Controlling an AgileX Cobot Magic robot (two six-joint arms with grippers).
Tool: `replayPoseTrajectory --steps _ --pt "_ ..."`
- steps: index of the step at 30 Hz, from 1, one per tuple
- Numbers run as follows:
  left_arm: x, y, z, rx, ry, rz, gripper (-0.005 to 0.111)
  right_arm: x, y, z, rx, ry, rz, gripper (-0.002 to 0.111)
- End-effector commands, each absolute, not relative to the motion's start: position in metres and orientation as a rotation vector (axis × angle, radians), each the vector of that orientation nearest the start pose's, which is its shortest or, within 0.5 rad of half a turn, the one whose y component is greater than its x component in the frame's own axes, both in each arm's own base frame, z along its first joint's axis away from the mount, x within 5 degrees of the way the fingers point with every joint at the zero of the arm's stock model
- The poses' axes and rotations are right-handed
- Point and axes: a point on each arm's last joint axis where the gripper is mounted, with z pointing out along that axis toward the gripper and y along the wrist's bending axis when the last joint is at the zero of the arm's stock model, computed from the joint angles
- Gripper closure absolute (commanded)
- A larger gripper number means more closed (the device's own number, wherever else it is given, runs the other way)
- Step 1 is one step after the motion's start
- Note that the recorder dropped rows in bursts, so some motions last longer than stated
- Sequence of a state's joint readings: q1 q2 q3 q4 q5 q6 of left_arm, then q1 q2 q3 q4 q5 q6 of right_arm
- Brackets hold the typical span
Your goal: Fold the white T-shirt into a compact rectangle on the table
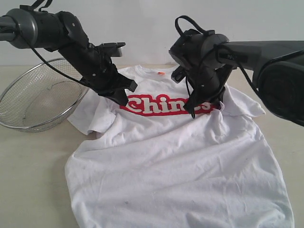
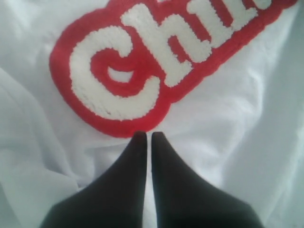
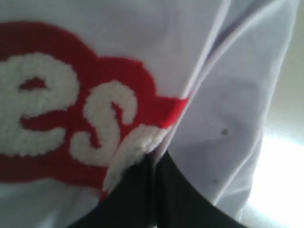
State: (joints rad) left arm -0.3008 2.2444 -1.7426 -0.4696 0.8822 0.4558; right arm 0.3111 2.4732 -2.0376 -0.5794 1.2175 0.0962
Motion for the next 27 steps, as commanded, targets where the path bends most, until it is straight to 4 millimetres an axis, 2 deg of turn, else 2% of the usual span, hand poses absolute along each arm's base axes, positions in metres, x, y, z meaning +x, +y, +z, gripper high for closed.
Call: replayPoseTrajectory --steps 1,4,7,12,18,22,25,27 --pt "0.441 -0.172 0.161 0.711 2.703 -0.558 0.102 0.482 0.108 0.144 -0.6 2.867 -0.7 0.108" --pt "0.44 -0.172 0.161 0.715 2.71 -0.562 0.102 0.481 0.099 0.161 -0.519 2.881 -0.601 0.108" --pt "0.439 -0.172 0.161 0.728 2.709 -0.562 0.102 0.483 0.078 0.173 -0.404 2.926 -0.415 0.108" --pt "0.439 -0.172 0.161 0.729 2.711 -0.563 0.102 0.489 0.037 0.173 -0.216 2.96 -0.061 0.108" --pt "0.439 -0.172 0.161 0.732 2.711 -0.557 0.102 0.495 0.001 0.176 -0.17 2.885 0.26 0.108" --pt "0.439 -0.172 0.16 0.737 2.713 -0.553 0.102 0.493 -0.006 0.178 -0.216 2.863 0.445 0.108" --pt "0.439 -0.172 0.16 0.737 2.713 -0.553 0.102 0.492 -0.006 0.184 -0.236 2.803 0.627 0.108" --pt "0.439 -0.172 0.16 0.739 2.716 -0.556 0.102 0.492 -0.003 0.189 -0.246 2.777 0.668 0.108"
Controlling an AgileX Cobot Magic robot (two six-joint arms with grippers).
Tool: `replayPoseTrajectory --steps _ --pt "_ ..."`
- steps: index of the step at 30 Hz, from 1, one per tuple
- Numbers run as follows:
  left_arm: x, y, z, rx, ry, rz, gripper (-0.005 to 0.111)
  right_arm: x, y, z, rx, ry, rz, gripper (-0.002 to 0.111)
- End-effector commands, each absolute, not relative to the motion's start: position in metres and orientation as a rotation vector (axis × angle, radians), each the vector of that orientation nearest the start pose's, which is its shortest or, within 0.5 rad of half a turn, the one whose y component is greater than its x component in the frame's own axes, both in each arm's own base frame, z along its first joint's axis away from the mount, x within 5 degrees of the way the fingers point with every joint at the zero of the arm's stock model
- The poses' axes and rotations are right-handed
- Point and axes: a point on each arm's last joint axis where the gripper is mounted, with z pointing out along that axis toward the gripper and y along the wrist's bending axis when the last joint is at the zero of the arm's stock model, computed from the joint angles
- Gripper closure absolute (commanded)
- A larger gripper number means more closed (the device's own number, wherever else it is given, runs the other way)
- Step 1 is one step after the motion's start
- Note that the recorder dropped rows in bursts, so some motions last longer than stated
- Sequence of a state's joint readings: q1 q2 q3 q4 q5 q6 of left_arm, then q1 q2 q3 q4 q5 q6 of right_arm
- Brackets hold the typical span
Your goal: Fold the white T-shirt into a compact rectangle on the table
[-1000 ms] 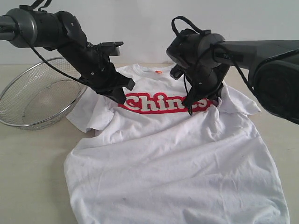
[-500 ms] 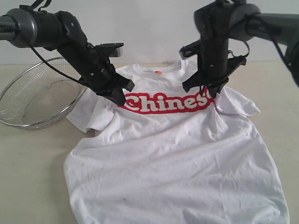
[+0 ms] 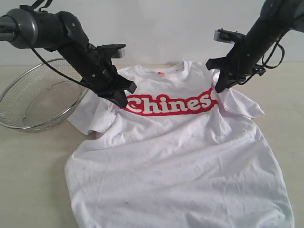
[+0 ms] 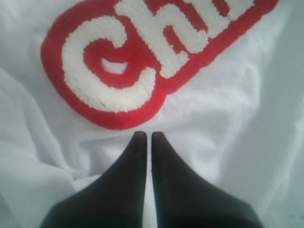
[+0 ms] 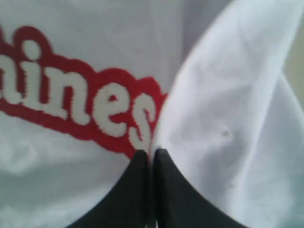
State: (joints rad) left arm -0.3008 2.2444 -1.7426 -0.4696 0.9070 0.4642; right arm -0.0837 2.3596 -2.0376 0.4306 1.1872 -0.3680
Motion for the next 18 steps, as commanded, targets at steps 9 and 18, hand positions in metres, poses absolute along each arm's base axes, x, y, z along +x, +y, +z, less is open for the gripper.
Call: replayPoseTrajectory --steps 9,18 --pt "0.439 -0.172 0.16 0.739 2.716 -0.556 0.102 0.492 0.009 0.215 -0.29 2.672 0.776 0.108" --pt "0.439 -0.172 0.161 0.735 2.711 -0.553 0.102 0.492 0.059 0.222 -0.463 2.621 0.827 0.108"
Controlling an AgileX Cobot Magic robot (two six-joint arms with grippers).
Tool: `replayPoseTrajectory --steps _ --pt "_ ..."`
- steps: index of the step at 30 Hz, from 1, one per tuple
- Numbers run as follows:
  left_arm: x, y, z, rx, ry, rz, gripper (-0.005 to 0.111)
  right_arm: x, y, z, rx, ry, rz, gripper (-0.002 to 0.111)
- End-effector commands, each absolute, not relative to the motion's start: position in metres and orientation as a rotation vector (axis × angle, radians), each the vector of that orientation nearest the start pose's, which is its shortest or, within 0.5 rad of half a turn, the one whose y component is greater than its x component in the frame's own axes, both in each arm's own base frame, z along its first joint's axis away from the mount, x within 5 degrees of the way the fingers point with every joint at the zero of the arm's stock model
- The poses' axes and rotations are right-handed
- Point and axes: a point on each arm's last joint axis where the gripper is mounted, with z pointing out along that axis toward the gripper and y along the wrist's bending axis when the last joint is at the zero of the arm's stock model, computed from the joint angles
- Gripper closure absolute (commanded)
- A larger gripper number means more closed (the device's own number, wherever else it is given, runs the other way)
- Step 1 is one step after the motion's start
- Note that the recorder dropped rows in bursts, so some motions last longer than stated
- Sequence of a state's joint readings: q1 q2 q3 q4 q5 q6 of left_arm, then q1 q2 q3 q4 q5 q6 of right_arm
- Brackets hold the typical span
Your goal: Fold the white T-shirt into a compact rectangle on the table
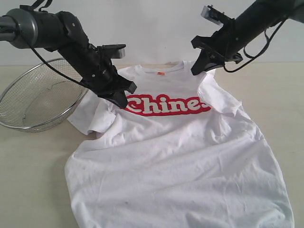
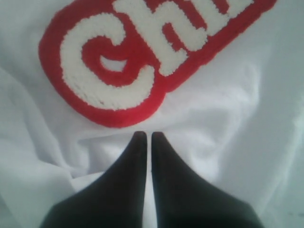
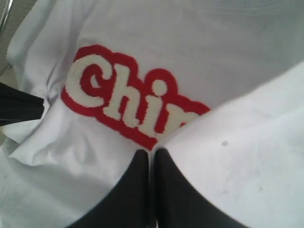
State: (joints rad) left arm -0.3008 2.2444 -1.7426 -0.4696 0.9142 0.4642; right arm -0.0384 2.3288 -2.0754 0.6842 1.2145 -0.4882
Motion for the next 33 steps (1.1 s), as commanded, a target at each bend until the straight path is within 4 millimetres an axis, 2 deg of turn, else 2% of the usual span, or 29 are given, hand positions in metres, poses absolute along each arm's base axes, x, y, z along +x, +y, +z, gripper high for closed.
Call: replayPoseTrajectory --steps 1,5,8,10,13,14,17,19,20,22,24,27,29,33 --pt "0.439 -0.172 0.161 0.735 2.711 -0.553 0.102 0.492 0.064 0.221 -0.474 2.623 0.806 0.108" --pt "0.439 -0.172 0.16 0.739 2.717 -0.556 0.102 0.496 0.085 0.219 -0.486 2.593 0.699 0.108" --pt "0.438 -0.172 0.16 0.738 2.721 -0.558 0.102 0.5 0.091 0.214 -0.493 2.607 0.488 0.108" --pt "0.438 -0.172 0.16 0.737 2.725 -0.56 0.102 0.5 0.093 0.211 -0.553 2.623 0.343 0.103" --pt "0.438 -0.172 0.16 0.737 2.725 -0.56 0.102 0.499 0.098 0.21 -0.569 2.623 0.288 0.08" --pt "0.438 -0.172 0.16 0.734 2.726 -0.56 0.102 0.501 0.099 0.211 -0.552 2.606 0.308 0.065" --pt "0.438 -0.172 0.16 0.733 2.729 -0.562 0.102 0.503 0.101 0.213 -0.52 2.574 0.344 0.034" --pt "0.438 -0.172 0.16 0.734 2.731 -0.563 0.102 0.503 0.102 0.214 -0.516 2.57 0.351 0.026" --pt "0.438 -0.172 0.16 0.734 2.731 -0.563 0.102 0.503 0.102 0.213 -0.52 2.577 0.35 0.026" --pt "0.438 -0.172 0.16 0.736 2.731 -0.56 0.102 0.501 0.098 0.212 -0.524 2.611 0.319 0.03" --pt "0.438 -0.172 0.161 0.735 2.724 -0.557 0.102 0.498 0.092 0.208 -0.509 2.679 0.239 0.041" --pt "0.441 -0.174 0.164 0.744 2.689 -0.575 0.102 0.493 0.076 0.204 -0.485 2.782 0.023 0.074" --pt "0.442 -0.175 0.168 0.734 2.674 -0.592 0.102 0.491 0.07 0.203 -0.5 2.817 -0.065 0.105" --pt "0.445 -0.176 0.171 0.724 2.649 -0.582 0.102 0.489 0.069 0.203 -0.52 2.84 -0.081 0.107"
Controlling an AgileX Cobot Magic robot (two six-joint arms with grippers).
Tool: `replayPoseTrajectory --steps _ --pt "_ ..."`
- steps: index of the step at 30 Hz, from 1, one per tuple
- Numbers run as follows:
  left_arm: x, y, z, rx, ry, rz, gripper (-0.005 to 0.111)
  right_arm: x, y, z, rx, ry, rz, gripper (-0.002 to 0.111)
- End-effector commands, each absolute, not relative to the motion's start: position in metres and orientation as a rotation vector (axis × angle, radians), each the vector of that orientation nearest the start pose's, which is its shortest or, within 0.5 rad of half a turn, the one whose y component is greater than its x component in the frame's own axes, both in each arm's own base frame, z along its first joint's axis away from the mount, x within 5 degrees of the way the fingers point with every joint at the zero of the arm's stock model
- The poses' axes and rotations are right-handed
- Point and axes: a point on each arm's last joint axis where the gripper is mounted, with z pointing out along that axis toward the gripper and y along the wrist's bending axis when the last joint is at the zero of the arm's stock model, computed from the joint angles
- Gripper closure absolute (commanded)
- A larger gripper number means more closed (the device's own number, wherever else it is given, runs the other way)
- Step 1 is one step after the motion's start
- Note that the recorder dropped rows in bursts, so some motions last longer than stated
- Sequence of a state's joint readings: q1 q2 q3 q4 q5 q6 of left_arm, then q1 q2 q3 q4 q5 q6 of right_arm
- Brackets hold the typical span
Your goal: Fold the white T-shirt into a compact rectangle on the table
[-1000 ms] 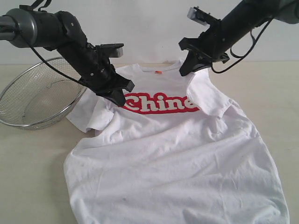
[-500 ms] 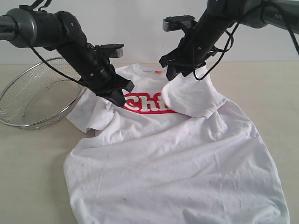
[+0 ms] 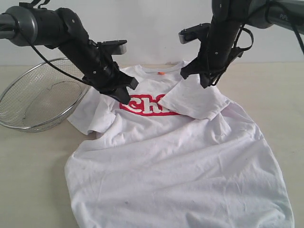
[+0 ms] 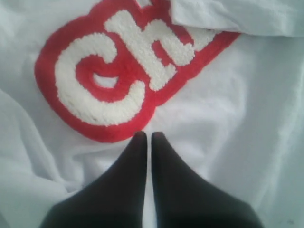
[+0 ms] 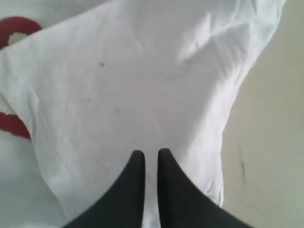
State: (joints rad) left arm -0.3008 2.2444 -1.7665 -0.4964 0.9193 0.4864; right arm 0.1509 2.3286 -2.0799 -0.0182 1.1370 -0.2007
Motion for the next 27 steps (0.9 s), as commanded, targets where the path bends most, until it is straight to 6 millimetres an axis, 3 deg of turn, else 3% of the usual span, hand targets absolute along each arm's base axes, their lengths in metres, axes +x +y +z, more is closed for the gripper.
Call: replayPoseTrajectory --steps 1,5,9,16,21,24,27 --pt "0.446 -0.175 0.171 0.725 2.644 -0.571 0.102 0.487 0.069 0.202 -0.536 2.857 -0.08 0.107" --pt "0.449 -0.169 0.169 0.727 2.653 -0.465 0.102 0.48 0.076 0.194 -0.576 2.906 0.048 0.108" --pt "0.454 -0.147 0.165 0.682 2.713 -0.256 0.102 0.476 0.095 0.19 -0.653 2.881 0.192 0.108" --pt "0.459 -0.117 0.164 0.577 2.774 -0.256 0.102 0.473 0.123 0.19 -0.74 2.83 0.186 0.108" --pt "0.466 -0.095 0.163 0.505 2.769 -0.238 0.102 0.472 0.129 0.19 -0.746 2.828 0.192 0.108" --pt "0.468 -0.085 0.156 0.473 2.792 -0.231 0.102 0.481 0.122 0.187 -0.684 2.785 0.05 0.108" --pt "0.466 -0.095 0.156 0.492 2.782 -0.389 0.102 0.494 0.11 0.176 -0.606 2.725 -0.148 0.108"
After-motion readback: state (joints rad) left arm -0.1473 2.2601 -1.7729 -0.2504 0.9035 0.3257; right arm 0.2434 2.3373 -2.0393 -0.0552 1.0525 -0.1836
